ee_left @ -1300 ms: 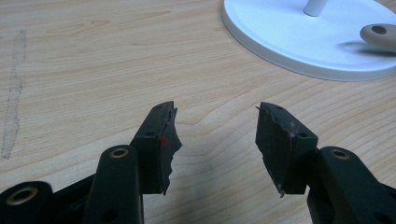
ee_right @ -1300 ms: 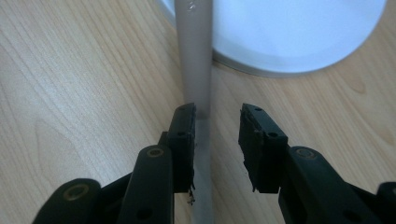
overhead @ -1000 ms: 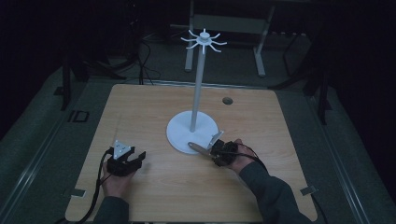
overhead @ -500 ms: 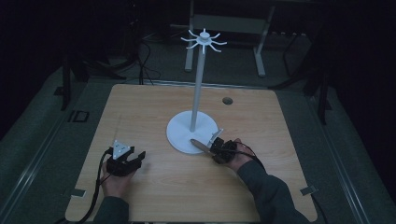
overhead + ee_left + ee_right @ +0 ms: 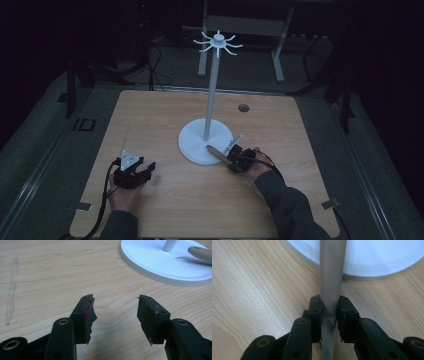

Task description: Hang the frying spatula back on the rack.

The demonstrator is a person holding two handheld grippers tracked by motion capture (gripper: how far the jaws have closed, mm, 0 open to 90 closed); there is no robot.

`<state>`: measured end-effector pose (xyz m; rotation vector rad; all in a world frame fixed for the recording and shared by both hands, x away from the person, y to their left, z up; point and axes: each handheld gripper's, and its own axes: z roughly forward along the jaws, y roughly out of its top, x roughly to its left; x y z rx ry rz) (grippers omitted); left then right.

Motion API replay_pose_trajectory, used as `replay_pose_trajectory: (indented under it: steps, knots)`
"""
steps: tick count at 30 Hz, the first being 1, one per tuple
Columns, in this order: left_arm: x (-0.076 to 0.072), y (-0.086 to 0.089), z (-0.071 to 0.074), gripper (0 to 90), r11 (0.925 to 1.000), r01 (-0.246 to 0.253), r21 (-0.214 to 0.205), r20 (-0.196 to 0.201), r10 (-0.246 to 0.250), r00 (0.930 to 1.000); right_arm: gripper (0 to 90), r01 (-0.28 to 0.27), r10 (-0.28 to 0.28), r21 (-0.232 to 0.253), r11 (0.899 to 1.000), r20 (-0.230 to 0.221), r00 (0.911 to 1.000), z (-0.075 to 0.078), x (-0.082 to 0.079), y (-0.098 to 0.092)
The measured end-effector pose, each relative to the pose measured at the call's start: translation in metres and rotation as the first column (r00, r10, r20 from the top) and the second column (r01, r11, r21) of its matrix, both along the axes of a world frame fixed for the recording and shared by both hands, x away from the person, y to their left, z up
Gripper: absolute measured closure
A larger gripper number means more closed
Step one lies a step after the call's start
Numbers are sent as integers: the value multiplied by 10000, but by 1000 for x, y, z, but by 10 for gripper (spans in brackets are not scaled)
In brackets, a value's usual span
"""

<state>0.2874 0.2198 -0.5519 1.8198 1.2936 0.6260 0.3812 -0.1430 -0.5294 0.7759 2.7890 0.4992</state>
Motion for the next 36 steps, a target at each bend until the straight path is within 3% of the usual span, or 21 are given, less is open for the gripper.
replay_pose_trajectory:
  steps: [19,36]
  knots:
    - [0,0,0,474,10000,-24,-24,17,24,10000,749,28,-121,1069,9943,864,9962,31,-11,-18]
    - [0,0,-1,472,10000,-5,24,-33,5,10000,749,320,-764,2468,9685,1728,9820,66,-13,-42]
